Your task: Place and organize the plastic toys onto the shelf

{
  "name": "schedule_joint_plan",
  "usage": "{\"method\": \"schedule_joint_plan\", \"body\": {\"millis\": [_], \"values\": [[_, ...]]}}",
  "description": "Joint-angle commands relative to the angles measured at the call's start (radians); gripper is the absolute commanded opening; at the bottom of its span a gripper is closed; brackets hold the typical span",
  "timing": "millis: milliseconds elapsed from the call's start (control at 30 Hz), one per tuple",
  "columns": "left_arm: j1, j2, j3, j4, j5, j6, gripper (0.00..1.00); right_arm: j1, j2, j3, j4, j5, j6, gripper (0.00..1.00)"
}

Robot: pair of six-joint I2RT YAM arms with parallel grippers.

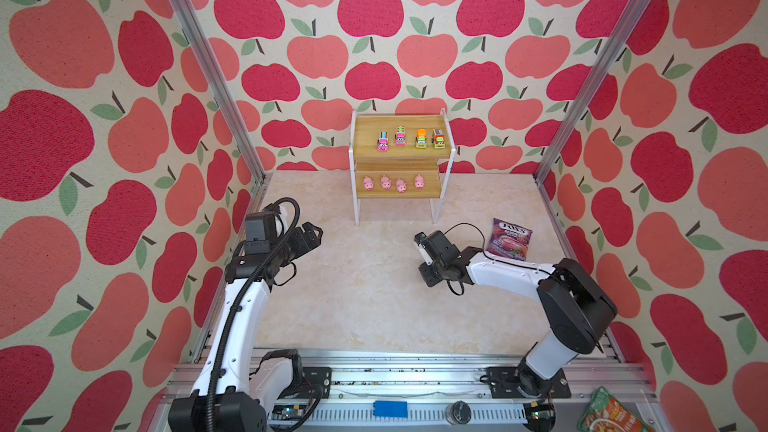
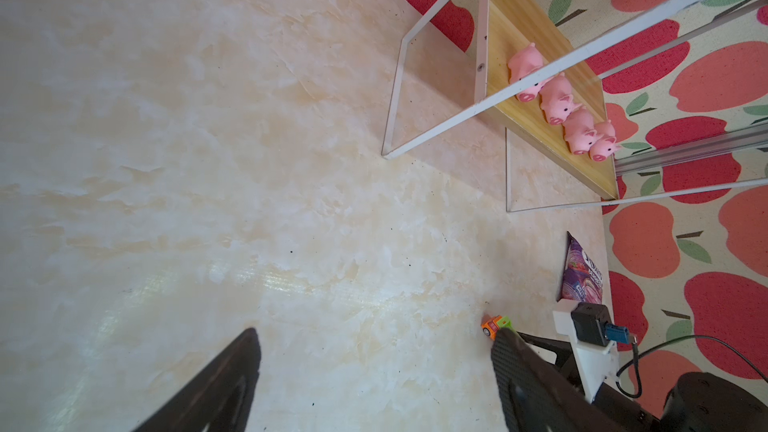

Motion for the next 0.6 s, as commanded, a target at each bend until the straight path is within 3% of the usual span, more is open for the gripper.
{"method": "schedule_joint_plan", "body": {"millis": [0, 233, 567], "values": [[0.007, 0.004, 0.004, -0.015, -0.004, 0.025, 0.9, 0.049, 0.0, 0.028, 0.039, -0.034, -0.087, 0.29], [0.007, 0.004, 0.002, -0.018, -0.009, 0.027, 0.9, 0.18, 0.057, 0.018, 0.187, -0.07, -0.136, 0.29], [0.006, 0.006, 0.002, -0.02, -0.009, 0.029, 0.9, 0.214, 0.041, -0.098, 0.327, -0.074, -0.144, 0.33]]}}
